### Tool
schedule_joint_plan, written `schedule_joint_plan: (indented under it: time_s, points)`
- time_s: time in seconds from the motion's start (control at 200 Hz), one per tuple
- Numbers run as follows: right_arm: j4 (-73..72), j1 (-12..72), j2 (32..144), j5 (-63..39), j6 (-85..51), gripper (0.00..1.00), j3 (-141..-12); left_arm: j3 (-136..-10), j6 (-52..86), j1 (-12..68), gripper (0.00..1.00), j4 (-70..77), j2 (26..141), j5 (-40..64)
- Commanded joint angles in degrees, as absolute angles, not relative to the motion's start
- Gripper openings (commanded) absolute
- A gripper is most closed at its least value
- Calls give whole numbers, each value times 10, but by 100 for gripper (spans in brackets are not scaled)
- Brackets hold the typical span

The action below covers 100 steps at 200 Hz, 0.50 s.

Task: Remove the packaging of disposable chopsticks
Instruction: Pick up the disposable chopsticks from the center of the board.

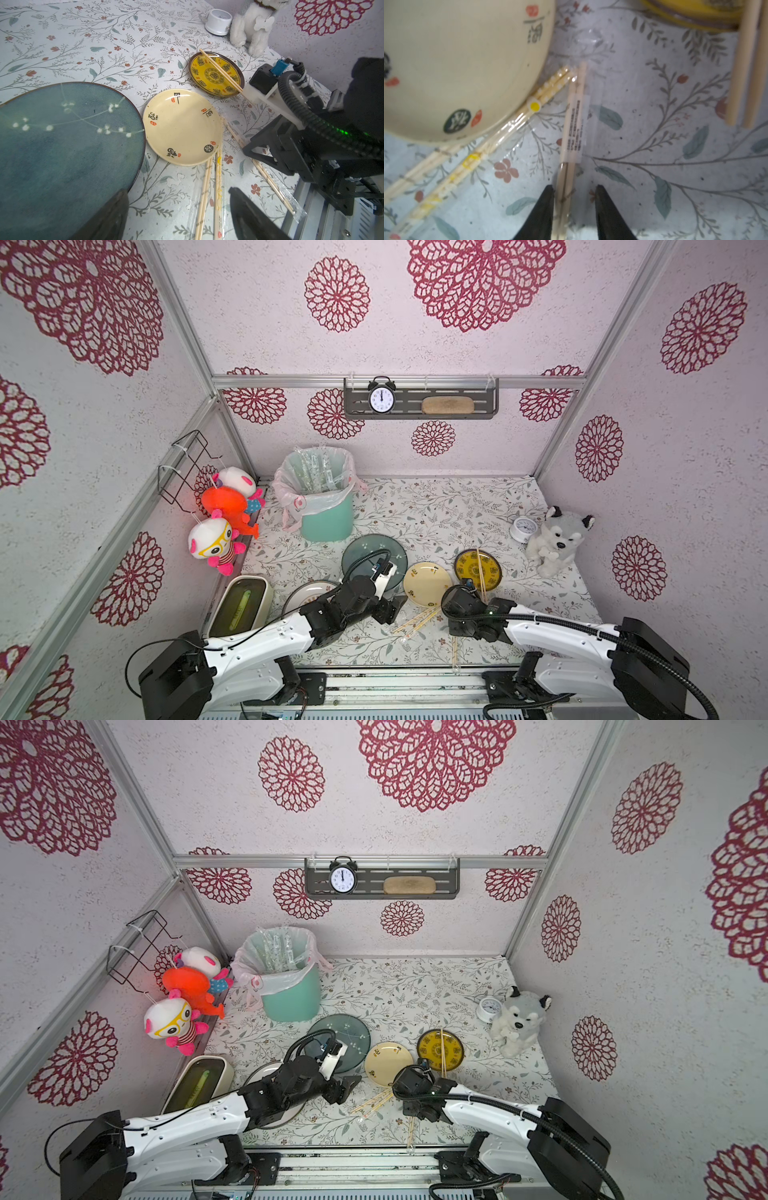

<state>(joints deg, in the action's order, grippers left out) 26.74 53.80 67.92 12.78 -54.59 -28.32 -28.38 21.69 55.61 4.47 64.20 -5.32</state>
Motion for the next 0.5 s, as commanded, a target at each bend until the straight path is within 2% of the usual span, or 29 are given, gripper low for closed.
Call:
schedule_joint_plan:
  time_s: [0.0,0.12,0.225,0.495]
  points:
    - [273,511,698,102,-532,29,-262,-271,219,561,79,68,632,-55]
    - [270,477,693,101,-514,24,-255,-266,219,561,79,69,627,-57]
    - [266,459,689,104,-491,14,-264,-265,215,561,79,69,625,-57]
    - [283,452,714,91,-468,18,-296,-262,217,561,79,76,626,-56]
